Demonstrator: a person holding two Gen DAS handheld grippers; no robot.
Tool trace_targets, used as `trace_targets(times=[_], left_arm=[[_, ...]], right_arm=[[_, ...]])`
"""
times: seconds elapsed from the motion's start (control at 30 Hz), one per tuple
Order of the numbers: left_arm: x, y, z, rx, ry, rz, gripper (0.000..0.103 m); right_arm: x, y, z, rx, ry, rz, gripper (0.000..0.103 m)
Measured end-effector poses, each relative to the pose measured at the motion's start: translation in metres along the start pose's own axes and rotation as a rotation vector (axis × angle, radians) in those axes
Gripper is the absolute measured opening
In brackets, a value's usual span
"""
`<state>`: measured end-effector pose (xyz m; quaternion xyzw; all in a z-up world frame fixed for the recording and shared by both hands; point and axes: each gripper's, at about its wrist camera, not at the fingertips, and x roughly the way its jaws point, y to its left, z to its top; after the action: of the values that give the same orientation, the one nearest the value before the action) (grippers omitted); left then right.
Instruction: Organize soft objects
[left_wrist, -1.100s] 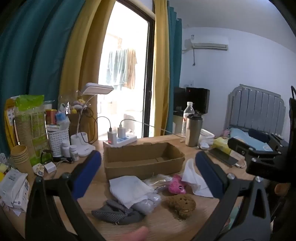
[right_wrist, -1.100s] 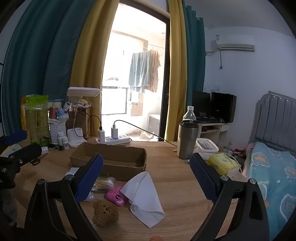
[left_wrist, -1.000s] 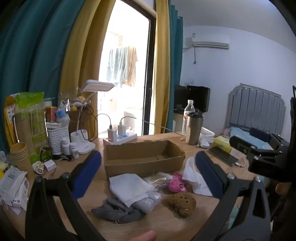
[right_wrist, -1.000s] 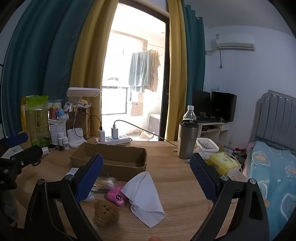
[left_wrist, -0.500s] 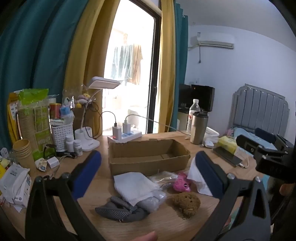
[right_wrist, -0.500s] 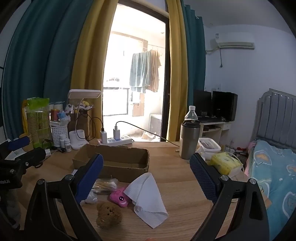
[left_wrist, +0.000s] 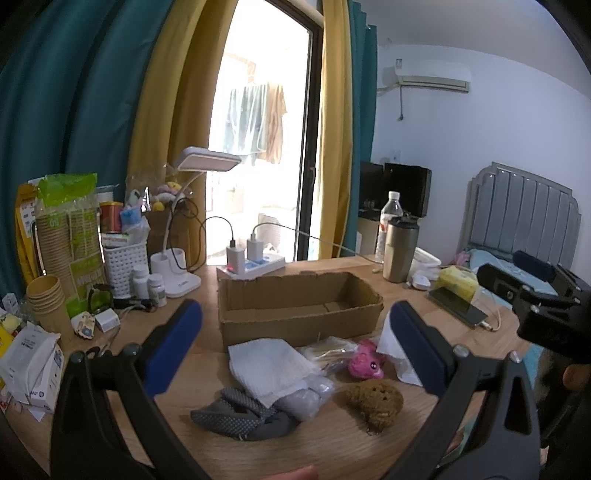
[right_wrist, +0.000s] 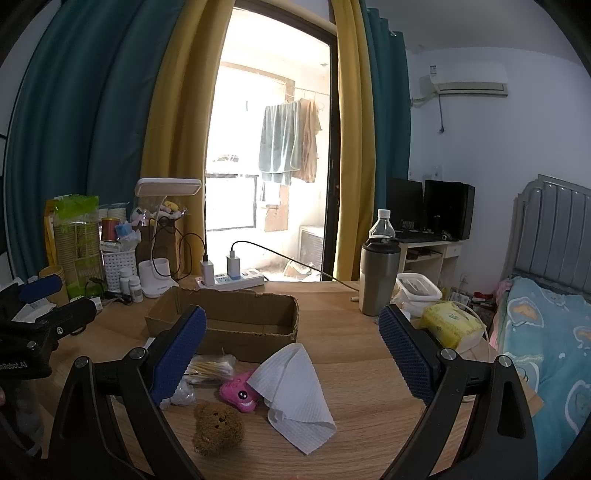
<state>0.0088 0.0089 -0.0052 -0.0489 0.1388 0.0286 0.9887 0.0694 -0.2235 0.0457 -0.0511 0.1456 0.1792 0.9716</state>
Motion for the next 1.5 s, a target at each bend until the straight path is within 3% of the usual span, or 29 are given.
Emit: trace_targets(times=[1.5], left_arm=[[0.0002,-0.0064,-0.0058,0.008,0.014,-0.018,0.103]], right_arm=[[0.0012,0.0017,-0.0085,0.006,0.012,0.001,0.096]])
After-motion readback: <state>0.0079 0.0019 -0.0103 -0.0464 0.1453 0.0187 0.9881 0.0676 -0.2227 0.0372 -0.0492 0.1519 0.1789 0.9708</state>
